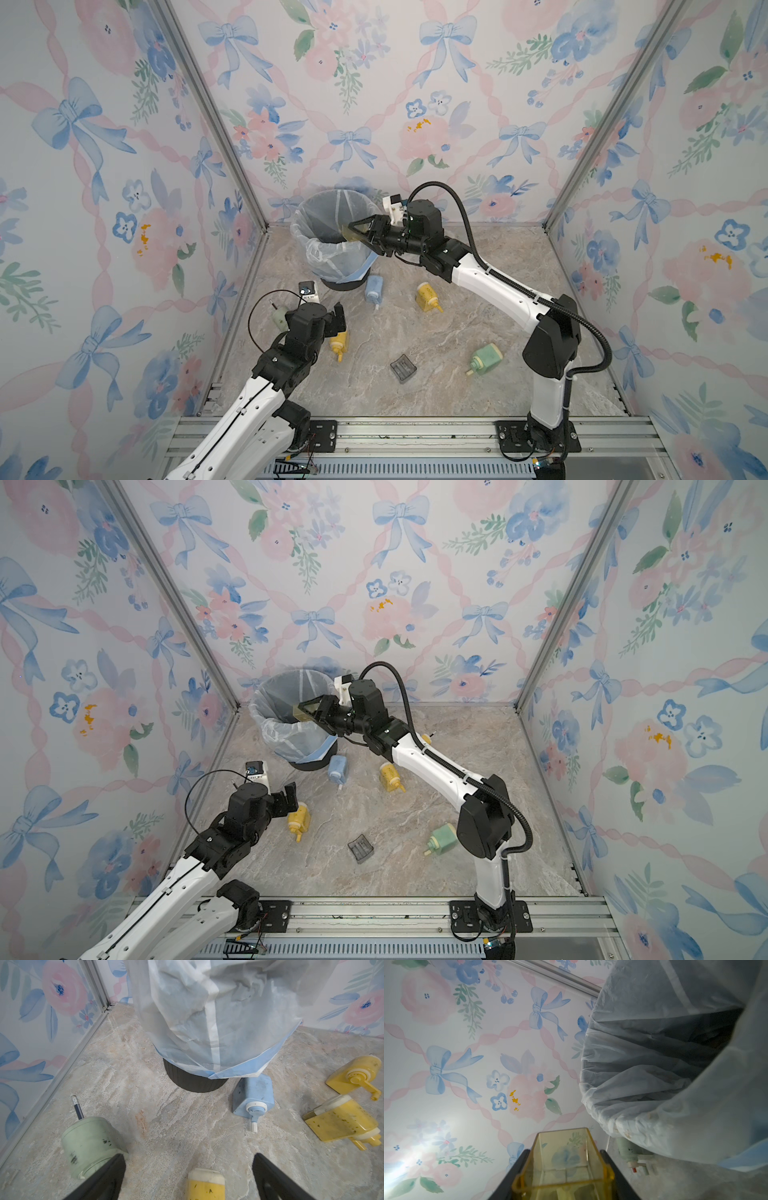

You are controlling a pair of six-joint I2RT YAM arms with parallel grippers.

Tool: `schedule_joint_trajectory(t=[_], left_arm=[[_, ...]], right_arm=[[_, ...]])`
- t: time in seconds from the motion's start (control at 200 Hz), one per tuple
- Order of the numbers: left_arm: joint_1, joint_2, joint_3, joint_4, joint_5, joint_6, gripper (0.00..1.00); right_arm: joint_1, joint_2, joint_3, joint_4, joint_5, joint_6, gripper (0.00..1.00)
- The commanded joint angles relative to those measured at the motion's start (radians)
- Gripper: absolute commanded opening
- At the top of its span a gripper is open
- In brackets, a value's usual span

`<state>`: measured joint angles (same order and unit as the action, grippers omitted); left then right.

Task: Take out the pencil sharpener tray and clean the shavings
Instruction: Place the pencil sharpener at the center of the board, then place the container at the center of the board.

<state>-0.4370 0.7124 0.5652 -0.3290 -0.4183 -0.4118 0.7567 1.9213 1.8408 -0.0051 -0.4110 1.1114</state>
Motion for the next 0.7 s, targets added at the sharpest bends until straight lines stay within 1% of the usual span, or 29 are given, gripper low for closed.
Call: schedule_joint_trajectory(t=[0.0,0.28,0.365,0.455,0.475,0.555,0.695], left_arm=[[0.011,0.008,-0.012,0.025,0.021,0.005,0.98],[0.02,0.014,-0.016,0.031,0.036,0.008,0.98],[0.02,0.006,-0.016,0.035,0.041,0.008,0.98],[0.024,0.002,-0.021,0.042,0.056,0.011,0.98],[0.024,0.001,-0.022,0.043,0.058,0.012,0.98],[0.025,0.002,-0.022,0.047,0.067,0.013,0.98],[0.027,-0.004,-0.028,0.055,0.085,0.023,0.98]], right_arm=[[-0.014,-0.101,-0.049,-0.063,0.033,-0.198,0.34],[-0.026,-0.261,-0.272,-0.049,0.113,-0.364,0.35],[-0.027,-0.341,-0.334,-0.066,0.14,-0.425,0.35],[-0.02,-0.422,-0.426,-0.078,0.188,-0.48,0.36],[-0.017,-0.442,-0.45,-0.075,0.195,-0.52,0.36],[-0.007,-0.516,-0.541,-0.075,0.24,-0.576,0.36],[0.015,-0.614,-0.677,-0.08,0.318,-0.665,0.37]])
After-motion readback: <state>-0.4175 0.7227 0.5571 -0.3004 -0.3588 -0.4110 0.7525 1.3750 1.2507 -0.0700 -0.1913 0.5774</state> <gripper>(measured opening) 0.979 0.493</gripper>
